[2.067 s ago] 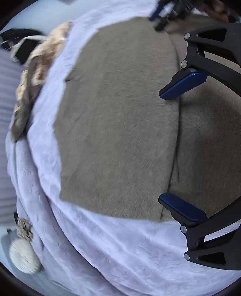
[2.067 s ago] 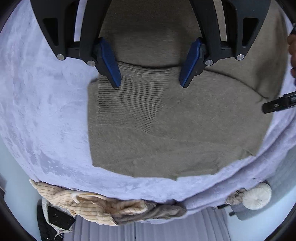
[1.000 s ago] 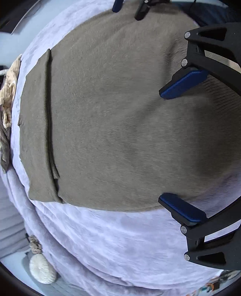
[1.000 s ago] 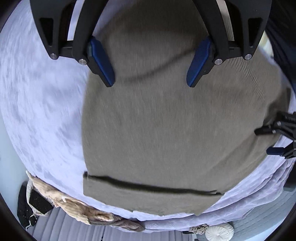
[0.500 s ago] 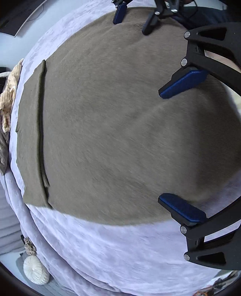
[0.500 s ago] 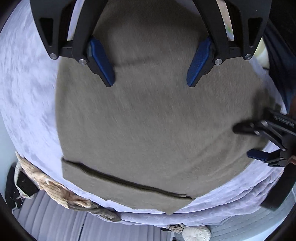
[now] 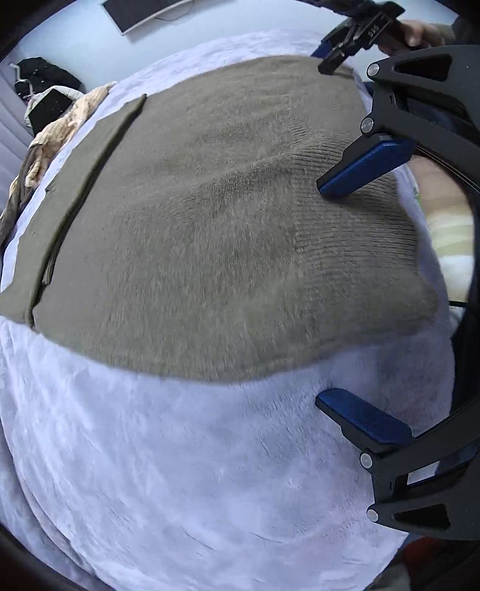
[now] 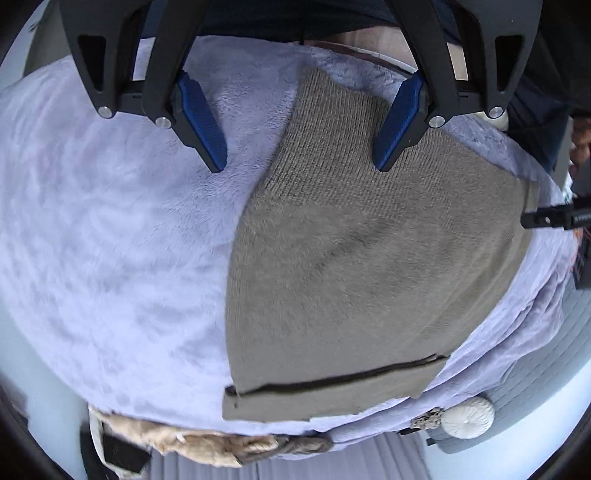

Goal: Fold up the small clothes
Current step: 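Move both tools to the sweater's ribbed hem, then close both tools on the ribbed hem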

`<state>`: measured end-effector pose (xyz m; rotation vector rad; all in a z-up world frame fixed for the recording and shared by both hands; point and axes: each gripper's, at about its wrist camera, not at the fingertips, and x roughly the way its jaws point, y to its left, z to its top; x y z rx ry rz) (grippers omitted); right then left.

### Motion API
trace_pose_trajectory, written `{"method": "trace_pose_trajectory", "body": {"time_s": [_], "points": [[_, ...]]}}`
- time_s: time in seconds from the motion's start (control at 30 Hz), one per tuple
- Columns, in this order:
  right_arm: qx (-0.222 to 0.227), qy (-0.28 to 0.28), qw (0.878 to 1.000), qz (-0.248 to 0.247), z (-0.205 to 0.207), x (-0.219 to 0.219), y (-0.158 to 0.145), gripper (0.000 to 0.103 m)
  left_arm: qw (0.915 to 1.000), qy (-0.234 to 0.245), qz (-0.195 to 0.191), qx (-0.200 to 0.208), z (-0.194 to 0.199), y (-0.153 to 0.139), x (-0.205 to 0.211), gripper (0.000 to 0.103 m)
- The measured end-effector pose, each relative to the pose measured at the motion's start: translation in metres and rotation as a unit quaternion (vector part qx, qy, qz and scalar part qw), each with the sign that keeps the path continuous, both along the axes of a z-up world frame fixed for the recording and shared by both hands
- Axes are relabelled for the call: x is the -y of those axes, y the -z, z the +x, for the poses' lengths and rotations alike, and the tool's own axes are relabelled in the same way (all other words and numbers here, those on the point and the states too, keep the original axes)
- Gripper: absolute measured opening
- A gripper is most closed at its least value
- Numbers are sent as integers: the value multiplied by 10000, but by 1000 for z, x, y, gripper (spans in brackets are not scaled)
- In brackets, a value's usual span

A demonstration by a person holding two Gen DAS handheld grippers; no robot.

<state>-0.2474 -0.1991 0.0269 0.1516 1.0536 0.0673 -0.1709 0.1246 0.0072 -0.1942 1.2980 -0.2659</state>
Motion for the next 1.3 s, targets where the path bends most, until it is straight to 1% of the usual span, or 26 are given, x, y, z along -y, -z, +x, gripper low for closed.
{"method": "trace_pose_trajectory", "body": {"time_s": [0.03,0.13,0.2,0.23,0.27,0.4,0.43,0.47,0.57,0.67,0.7,0.77,0.83,0.9,1.0,1.03,1.07,1.1,1.13,1.17,1.23,1.3], "points": [[40,-2,10000,66,2,0,1,85,10000,41,35,23,0,-1,7,103],[160,-96,9994,283,1,-4,0,83,9993,283,-171,147,-9,-8,25,103],[219,-139,9985,475,0,-5,2,78,9987,427,-60,256,-9,-8,33,103],[240,-172,9981,548,1,-6,3,71,9987,427,-43,290,-7,-7,35,103],[260,-196,9977,598,1,-5,3,64,9987,387,-95,309,-5,-6,33,103],[258,-180,9970,714,-2,0,1,55,9986,245,-354,314,-4,-6,21,103],[271,-229,9965,754,-3,1,0,48,9984,235,-422,282,-5,-5,17,103],[265,-268,9962,780,-5,1,1,43,9981,243,-486,285,-6,-4,13,103],[280,-379,9943,955,0,-1,4,43,9976,344,-493,352,-9,-1,10,103],[332,-571,9928,1000,4,-10,3,43,9965,615,-427,377,-13,-2,10,103],[348,-654,9929,932,5,-14,2,43,9965,587,-460,384,-14,-3,9,103],[332,-678,9941,781,6,-19,4,43,9965,351,-645,400,-19,-6,-6,103],[315,-638,9936,874,7,-18,8,44,9955,218,-870,295,-16,-2,-13,103],[315,-592,9926,1012,9,-14,10,44,9959,175,-862,221,-12,0,-12,103],[292,-571,9916,1124,12,-11,11,45,9974,212,-636,275,-5,-3,6,101],[271,-590,9916,1116,13,-11,11,45,9976,260,-547,327,-5,-5,10,95],[241,-619,9919,1084,13,-12,10,44,9978,295,-406,424,-6,-10,14,76],[231,-619,9924,1041,13,-12,8,40,9976,346,-333,502,-7,-15,15,53],[215,-605,9926,1027,14,-10,7,24,9972,374,-348,547,-8,-20,13,40],[197,-574,9922,1085,14,-7,5,13,9969,381,-432,539,-8,-24,10,17],[225,-485,9902,1291,14,0,2,11,9965,344,-603,471,-6,-27,5,14],[284,-504,9883,1410,14,3,-4,10,9960,376,-603,542,-9,-34,2,12]]}}
